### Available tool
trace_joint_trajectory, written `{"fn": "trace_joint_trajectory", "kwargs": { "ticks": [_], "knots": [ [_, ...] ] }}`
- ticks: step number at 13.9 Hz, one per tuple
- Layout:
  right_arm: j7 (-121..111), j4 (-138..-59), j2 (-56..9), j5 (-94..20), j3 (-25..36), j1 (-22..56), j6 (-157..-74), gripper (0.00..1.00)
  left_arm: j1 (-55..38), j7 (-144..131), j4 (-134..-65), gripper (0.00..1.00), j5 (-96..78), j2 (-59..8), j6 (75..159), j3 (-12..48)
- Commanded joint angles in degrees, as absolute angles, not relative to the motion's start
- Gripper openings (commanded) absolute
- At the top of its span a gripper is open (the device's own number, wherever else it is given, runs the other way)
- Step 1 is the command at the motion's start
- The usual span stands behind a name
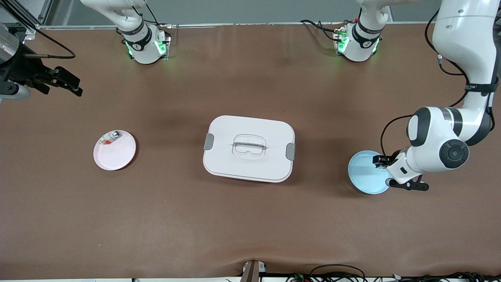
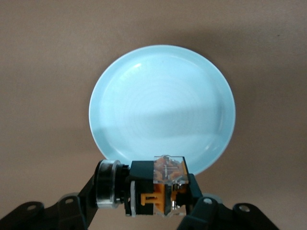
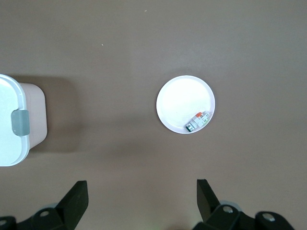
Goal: Transfer orange switch to right arm and place
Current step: 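Lift the switch with the left gripper while the right gripper reaches over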
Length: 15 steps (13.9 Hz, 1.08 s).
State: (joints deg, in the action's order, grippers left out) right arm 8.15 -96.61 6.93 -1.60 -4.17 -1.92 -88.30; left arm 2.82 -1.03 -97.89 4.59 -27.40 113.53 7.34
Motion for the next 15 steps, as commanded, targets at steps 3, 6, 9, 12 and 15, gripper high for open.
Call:
{"fn": "trace_joint_trajectory", "kwargs": {
  "ticks": [3,6,9,12,15],
  "knots": [
    [8.4,-97.5,8.0,-1.6,-4.0,-2.5,-88.4,1.0,2.7,-13.2,-95.7,0.41,3.8,-21.4,103.6,13.5],
    [8.9,-97.5,7.9,-1.6,-3.9,-2.5,-88.3,1.0,2.5,-20.8,-91.9,0.4,-0.1,-19.7,98.0,16.2],
    [11.4,-97.4,7.9,-1.6,-4.0,-2.5,-88.5,1.0,2.5,-29.7,-87.3,0.35,-2.0,-19.0,93.3,19.6],
    [11.3,-95.6,7.2,-1.5,-4.0,-2.5,-88.0,1.0,2.6,-40.6,-84.1,0.35,-6.6,-17.8,90.5,20.8],
    [11.5,-94.3,5.8,-2.2,-3.9,-2.8,-88.4,1.0,2.6,-44.6,-83.6,0.35,-12.5,-14.8,90.2,23.0]
  ]
}}
